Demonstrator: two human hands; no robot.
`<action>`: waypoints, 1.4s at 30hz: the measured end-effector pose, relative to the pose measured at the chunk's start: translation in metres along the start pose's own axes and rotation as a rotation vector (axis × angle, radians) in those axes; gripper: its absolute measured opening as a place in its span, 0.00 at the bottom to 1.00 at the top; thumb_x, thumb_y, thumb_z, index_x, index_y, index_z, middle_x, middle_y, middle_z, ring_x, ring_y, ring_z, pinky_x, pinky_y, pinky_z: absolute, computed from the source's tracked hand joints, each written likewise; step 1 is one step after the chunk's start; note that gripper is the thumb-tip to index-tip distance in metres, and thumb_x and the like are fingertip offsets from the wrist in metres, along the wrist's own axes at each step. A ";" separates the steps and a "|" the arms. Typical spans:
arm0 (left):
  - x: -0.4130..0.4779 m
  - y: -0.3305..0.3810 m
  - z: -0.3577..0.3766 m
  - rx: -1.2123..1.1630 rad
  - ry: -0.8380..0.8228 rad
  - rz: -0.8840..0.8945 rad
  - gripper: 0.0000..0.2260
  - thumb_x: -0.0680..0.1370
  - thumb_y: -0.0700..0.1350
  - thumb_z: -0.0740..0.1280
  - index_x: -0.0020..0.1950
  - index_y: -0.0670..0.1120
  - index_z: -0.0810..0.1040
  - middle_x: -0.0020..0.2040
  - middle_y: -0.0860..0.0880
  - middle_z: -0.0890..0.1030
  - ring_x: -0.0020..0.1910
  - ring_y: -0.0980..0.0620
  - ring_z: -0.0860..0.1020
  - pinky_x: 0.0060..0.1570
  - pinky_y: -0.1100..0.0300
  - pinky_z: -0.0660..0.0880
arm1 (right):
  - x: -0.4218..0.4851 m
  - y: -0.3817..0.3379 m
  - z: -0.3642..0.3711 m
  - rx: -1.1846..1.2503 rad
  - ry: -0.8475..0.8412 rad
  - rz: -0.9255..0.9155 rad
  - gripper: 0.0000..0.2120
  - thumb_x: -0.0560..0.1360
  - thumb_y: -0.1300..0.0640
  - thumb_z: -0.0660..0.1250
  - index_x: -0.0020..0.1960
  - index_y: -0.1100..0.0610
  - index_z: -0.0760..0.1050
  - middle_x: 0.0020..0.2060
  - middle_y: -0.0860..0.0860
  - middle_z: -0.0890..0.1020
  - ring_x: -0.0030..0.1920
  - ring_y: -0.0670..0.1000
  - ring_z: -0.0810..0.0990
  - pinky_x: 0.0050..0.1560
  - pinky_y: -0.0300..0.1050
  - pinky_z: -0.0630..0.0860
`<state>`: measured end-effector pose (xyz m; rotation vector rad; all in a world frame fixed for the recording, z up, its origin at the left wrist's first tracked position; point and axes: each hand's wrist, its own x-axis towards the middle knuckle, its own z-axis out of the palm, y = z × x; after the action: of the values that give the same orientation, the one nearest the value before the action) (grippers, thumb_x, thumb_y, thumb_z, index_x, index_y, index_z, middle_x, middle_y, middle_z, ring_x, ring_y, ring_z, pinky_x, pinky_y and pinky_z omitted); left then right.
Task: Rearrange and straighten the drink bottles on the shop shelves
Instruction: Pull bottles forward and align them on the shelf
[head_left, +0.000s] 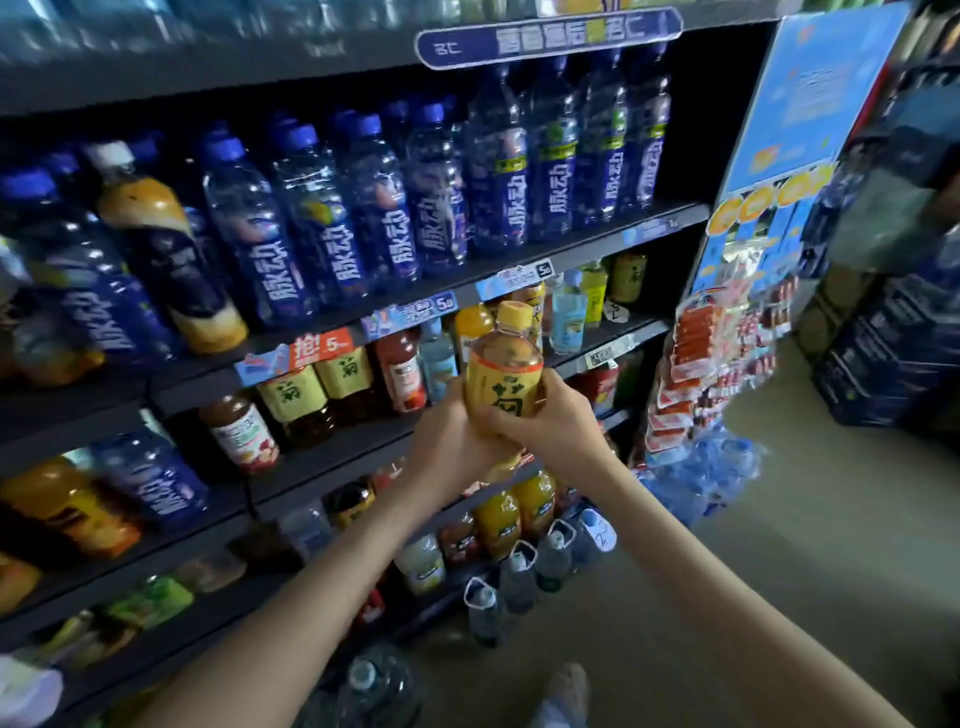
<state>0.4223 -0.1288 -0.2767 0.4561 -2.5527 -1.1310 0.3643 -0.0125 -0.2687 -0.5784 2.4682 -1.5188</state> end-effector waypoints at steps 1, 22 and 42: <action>0.012 0.002 0.012 0.026 -0.013 0.028 0.26 0.64 0.56 0.74 0.57 0.46 0.71 0.43 0.52 0.81 0.44 0.48 0.81 0.37 0.60 0.72 | 0.010 0.008 -0.009 -0.007 0.011 0.011 0.23 0.65 0.45 0.76 0.54 0.53 0.72 0.44 0.45 0.78 0.42 0.42 0.76 0.32 0.29 0.68; 0.224 0.031 0.198 -0.086 -0.307 -0.010 0.25 0.72 0.55 0.72 0.66 0.48 0.73 0.55 0.52 0.82 0.51 0.56 0.81 0.52 0.55 0.78 | 0.229 0.171 -0.149 -0.037 0.082 0.202 0.25 0.62 0.45 0.76 0.54 0.54 0.76 0.45 0.49 0.83 0.46 0.49 0.81 0.49 0.52 0.80; 0.364 0.032 0.376 0.077 0.588 -0.136 0.43 0.75 0.48 0.70 0.76 0.36 0.45 0.77 0.38 0.51 0.76 0.43 0.52 0.72 0.60 0.48 | 0.374 0.311 -0.190 0.044 0.167 -0.233 0.19 0.68 0.52 0.75 0.52 0.53 0.69 0.44 0.48 0.76 0.43 0.46 0.75 0.33 0.30 0.68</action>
<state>-0.0626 -0.0107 -0.4381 0.8494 -2.0727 -0.7871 -0.1134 0.1102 -0.4402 -0.7848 2.5558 -1.7686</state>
